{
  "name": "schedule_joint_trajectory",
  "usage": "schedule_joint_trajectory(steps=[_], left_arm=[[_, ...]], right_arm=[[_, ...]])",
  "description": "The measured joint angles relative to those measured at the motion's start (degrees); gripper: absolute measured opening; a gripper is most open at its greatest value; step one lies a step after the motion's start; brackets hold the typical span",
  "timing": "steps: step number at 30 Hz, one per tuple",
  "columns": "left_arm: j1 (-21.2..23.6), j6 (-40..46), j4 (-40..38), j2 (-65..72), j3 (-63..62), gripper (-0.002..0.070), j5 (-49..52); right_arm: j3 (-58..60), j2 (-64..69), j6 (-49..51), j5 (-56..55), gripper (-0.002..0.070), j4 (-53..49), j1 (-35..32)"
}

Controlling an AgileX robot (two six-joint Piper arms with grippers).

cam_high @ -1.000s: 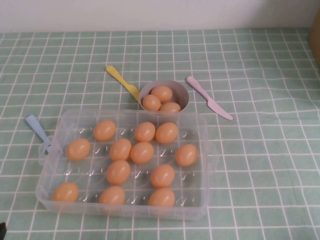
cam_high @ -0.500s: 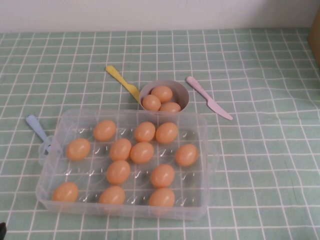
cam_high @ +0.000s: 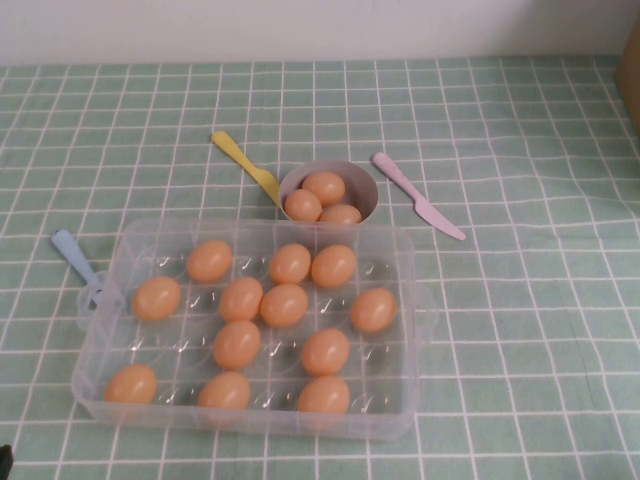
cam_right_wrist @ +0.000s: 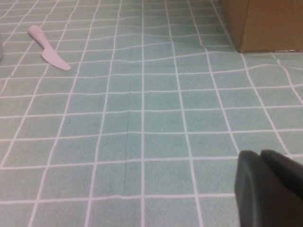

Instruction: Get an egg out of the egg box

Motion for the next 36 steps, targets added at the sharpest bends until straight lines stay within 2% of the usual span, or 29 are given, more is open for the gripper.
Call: schedule_joint_trajectory(steps=[8,19,25,30,36], left_arm=[[0.0,0.0,0.0,0.0,0.0,-0.0004,0.0],[0.0,0.0,0.0,0.0,0.0,-0.0004,0.0],[0.0,0.0,0.0,0.0,0.0,-0.0004,0.0],[0.0,0.0,0.0,0.0,0.0,-0.0004,0.0],[0.0,0.0,0.0,0.0,0.0,-0.0004,0.0]], right_arm=[[0.0,0.0,0.0,-2.9,-0.0017,4.9,0.0],[0.0,0.0,0.0,-13.5,-0.0017,29.9,0.0],[0.0,0.0,0.0,-15.7,-0.0017,35.1,0.0],[-2.7,1.5,0.0,-8.4,-0.0017,36.6,0.0],[-15.0,17.1,0.0,10.0,-0.0017,31.0,0.0]])
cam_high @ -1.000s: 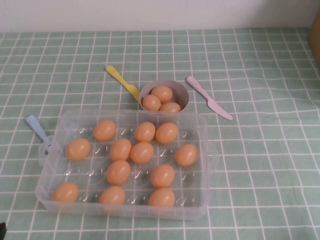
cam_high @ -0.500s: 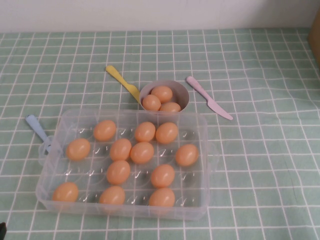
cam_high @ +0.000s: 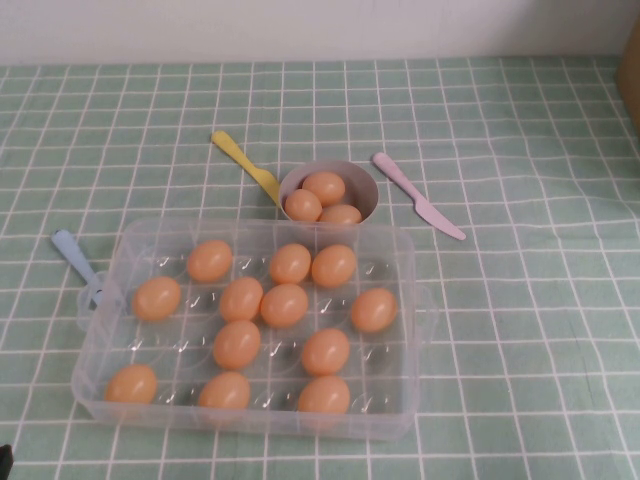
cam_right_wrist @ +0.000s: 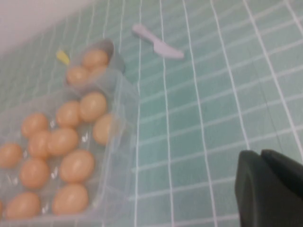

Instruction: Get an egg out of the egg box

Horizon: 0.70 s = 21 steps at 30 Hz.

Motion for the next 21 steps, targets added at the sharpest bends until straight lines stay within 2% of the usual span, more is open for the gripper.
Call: schedule_joint_trajectory(steps=[4,16,21], left_arm=[[0.0,0.0,0.0,0.0,0.0,-0.0004,0.0],[0.0,0.0,0.0,0.0,0.0,-0.0004,0.0],[0.0,0.0,0.0,0.0,0.0,-0.0004,0.0]], right_arm=[[-7.9,10.2,-3.5,9.7,-0.0017,-2.8,0.0],[-23.3,34.0,-9.7,21.3,-0.0017,-4.0,0.1],[-28.0,42.0,-9.9,21.3,-0.0017,-5.8,6.3]])
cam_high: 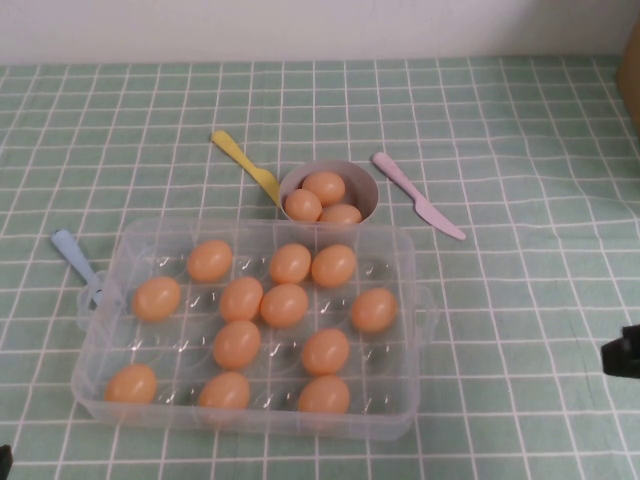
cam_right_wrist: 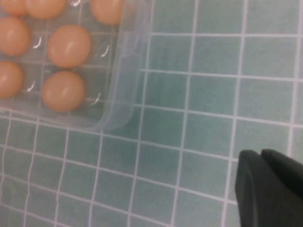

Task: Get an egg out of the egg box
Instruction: Pick up the egg from the plastic box

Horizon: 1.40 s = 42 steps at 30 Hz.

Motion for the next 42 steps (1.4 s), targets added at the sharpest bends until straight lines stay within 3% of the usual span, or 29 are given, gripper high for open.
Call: schedule_joint_trajectory(steps=[11,18,27,42], left_arm=[[0.0,0.0,0.0,0.0,0.0,-0.0004,0.0],[0.0,0.0,0.0,0.0,0.0,-0.0004,0.0],[0.0,0.0,0.0,0.0,0.0,-0.0004,0.0],[0.0,0.0,0.0,0.0,0.0,-0.0004,0.0]], right_arm=[[-14.5,17.7,10.5,-1.4,-0.0017,-9.9,23.4],[-24.9,28.3,15.4,-0.4,-0.0017,-14.9,33.8],[-36.4,39.5,17.2,1.9,-0.0017,-15.3,38.7],[-44.3,45.2,21.7,6.6,-0.0017,-23.7,38.7]])
